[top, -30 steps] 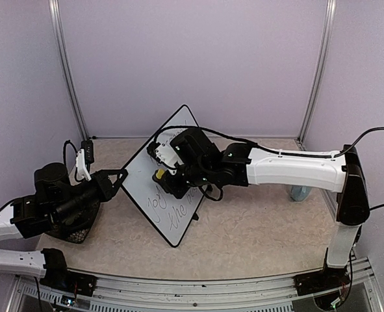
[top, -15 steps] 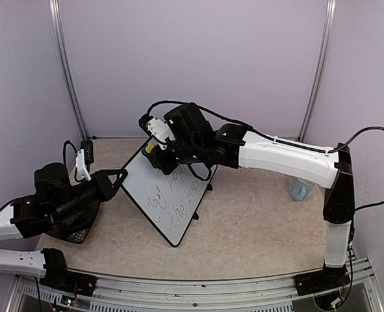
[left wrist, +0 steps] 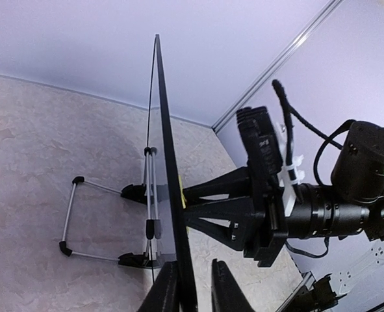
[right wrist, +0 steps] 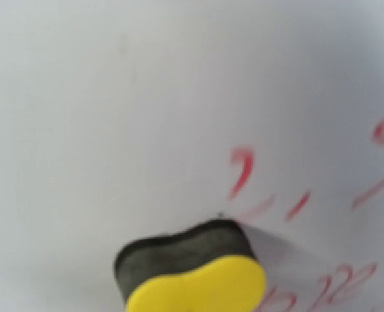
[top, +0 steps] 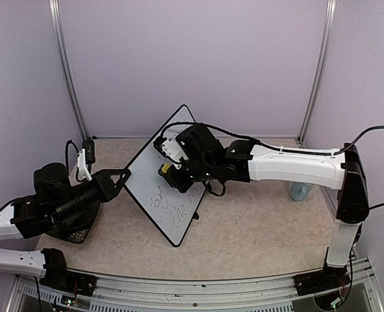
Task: Erase the whiteboard
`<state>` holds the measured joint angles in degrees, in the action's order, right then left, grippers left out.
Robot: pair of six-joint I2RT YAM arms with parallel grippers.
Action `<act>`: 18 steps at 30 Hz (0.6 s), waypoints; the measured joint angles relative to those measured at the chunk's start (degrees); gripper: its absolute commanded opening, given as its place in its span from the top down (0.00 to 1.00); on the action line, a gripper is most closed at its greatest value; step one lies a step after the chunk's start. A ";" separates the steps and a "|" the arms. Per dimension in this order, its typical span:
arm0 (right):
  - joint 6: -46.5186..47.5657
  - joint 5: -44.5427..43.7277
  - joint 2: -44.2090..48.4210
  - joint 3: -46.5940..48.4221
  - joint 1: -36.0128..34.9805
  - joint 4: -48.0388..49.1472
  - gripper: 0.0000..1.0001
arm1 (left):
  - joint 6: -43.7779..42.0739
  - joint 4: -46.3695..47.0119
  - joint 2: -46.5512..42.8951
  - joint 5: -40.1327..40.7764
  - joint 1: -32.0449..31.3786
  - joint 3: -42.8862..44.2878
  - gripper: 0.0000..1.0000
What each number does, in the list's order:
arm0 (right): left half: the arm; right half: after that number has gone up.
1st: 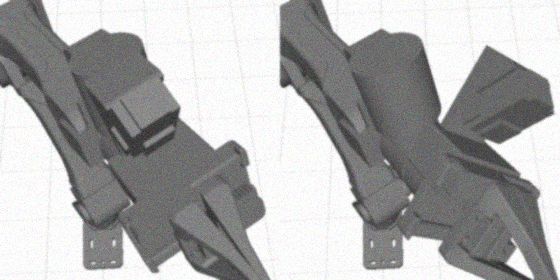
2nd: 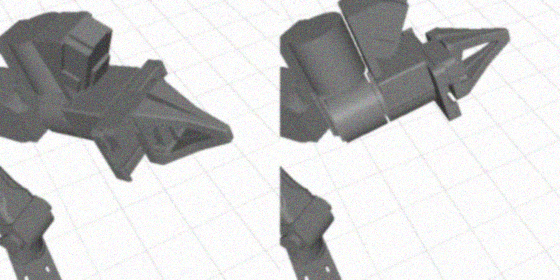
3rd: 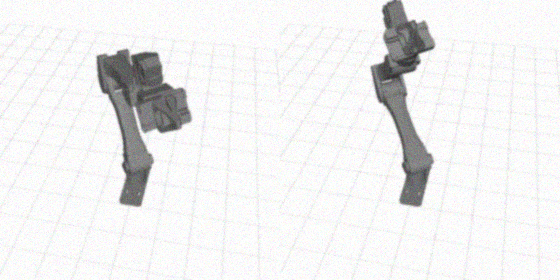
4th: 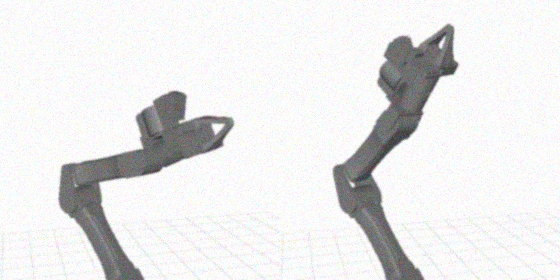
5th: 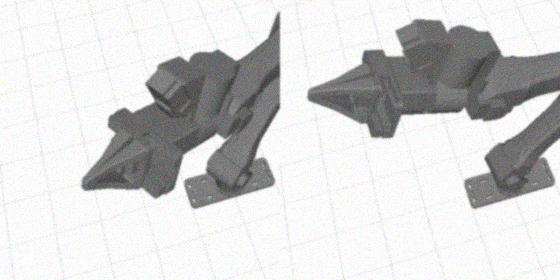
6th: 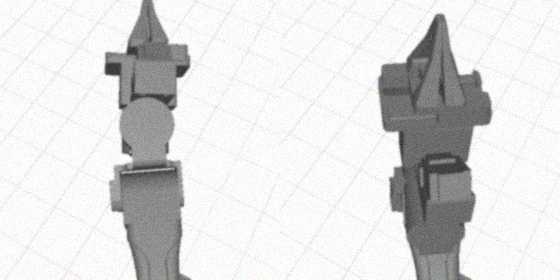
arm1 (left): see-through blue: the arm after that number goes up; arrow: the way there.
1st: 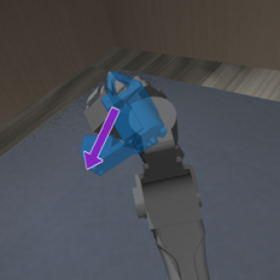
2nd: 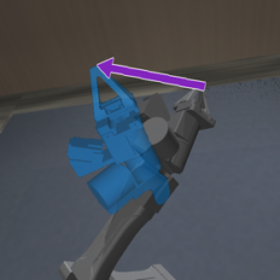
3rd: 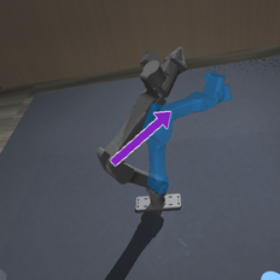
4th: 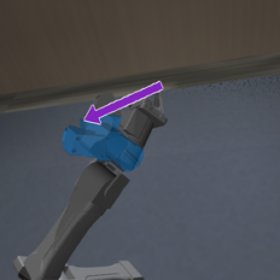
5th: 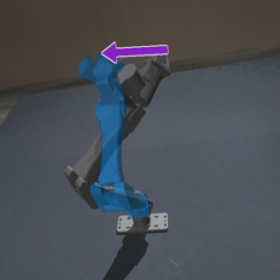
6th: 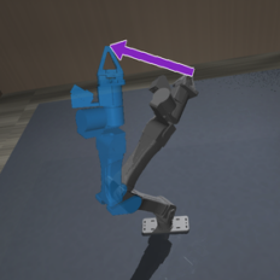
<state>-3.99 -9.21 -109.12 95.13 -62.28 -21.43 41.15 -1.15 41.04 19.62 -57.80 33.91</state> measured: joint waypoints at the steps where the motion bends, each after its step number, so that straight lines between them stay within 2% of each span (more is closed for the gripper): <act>1: -0.15 0.04 0.39 -0.92 0.07 0.02 1.00 | 0.00 0.57 0.11 -0.24 -0.11 0.07 0.75; 9: -0.42 -0.04 1.64 -3.50 0.20 -0.07 1.00 | -0.26 0.74 2.71 -0.96 -0.39 3.30 0.57; 18: -0.35 -0.57 2.62 -3.72 0.26 -0.04 1.00 | -2.16 -4.57 8.39 1.51 -0.46 13.62 0.41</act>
<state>-4.34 -9.78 -106.50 91.42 -62.02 -21.47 38.98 -5.72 49.43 21.12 -58.26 47.53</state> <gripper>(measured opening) 0.178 0.554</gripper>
